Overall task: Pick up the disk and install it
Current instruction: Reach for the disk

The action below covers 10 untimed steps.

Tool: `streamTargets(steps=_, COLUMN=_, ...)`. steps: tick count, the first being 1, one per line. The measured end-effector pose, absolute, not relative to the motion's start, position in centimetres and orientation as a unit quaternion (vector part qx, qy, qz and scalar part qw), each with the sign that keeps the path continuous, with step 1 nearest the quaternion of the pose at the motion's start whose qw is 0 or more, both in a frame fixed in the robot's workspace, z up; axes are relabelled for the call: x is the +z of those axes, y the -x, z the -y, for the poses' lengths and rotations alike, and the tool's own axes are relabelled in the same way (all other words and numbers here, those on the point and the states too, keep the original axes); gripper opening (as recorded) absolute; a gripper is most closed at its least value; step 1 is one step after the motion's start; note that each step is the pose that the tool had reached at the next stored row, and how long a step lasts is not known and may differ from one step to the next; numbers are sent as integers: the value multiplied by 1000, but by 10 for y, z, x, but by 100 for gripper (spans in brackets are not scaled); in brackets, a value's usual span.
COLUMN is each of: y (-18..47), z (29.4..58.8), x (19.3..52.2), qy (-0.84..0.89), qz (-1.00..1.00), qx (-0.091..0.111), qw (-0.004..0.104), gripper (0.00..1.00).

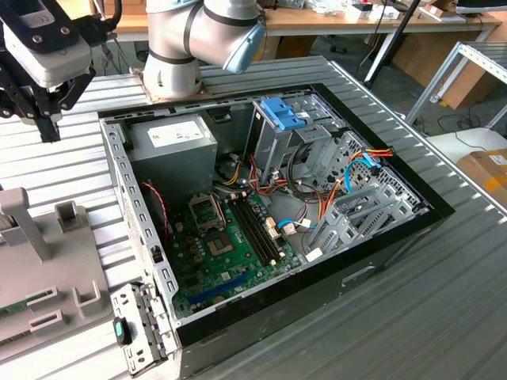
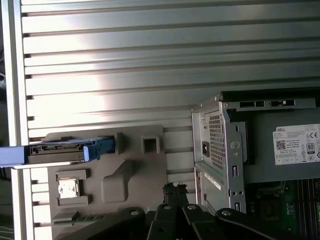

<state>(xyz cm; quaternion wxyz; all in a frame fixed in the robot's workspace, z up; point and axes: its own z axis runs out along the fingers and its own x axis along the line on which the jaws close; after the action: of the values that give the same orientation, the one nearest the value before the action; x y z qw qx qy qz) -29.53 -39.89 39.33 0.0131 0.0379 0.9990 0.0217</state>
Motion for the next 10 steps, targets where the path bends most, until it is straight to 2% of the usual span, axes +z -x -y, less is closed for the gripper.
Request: streamTargets(steps=10, y=306, z=399, x=393, qy=-38, qz=-999, qx=22, qw=13, gripper=11)
